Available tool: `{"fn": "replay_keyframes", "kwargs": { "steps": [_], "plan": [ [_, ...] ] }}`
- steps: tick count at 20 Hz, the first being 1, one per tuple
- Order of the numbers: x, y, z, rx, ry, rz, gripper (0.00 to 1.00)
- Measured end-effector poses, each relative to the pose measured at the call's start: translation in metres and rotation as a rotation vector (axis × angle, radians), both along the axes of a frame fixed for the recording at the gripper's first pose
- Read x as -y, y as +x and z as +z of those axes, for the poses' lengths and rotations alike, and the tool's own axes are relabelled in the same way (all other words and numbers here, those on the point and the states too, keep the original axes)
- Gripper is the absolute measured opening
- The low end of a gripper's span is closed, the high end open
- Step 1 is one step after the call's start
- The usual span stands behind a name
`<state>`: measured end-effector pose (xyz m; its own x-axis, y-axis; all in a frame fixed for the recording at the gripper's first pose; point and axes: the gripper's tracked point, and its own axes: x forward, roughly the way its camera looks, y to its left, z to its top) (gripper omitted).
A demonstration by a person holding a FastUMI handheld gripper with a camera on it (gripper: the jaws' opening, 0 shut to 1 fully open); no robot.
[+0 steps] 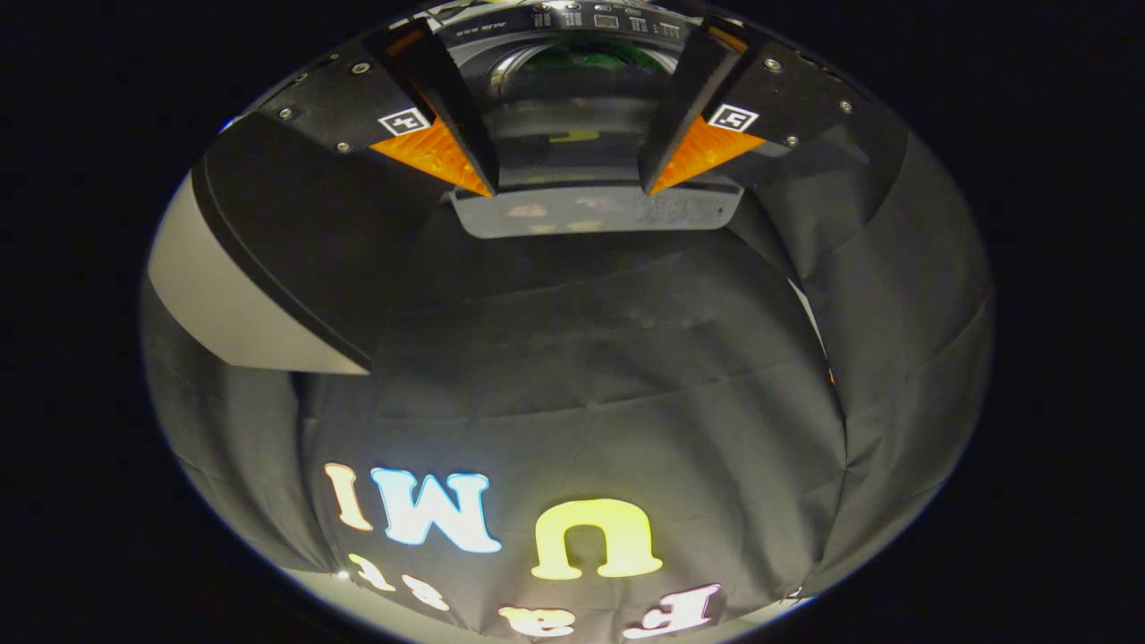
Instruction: Put the clothes into the washing machine and then close the washing machine lid.
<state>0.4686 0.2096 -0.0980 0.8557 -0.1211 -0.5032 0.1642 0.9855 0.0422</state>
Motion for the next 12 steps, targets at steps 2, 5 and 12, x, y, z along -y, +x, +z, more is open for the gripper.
{"fn": "replay_keyframes", "kwargs": {
  "steps": [2, 5, 12],
  "plan": [
    [-0.004, -0.007, -0.004, -0.007, -0.02, 0.011, 0.97],
    [-0.003, -0.007, 0.013, 0.025, -0.067, 0.013, 0.96],
    [0.009, -0.037, 0.024, 0.031, -0.139, 0.015, 0.97]
  ]
}}
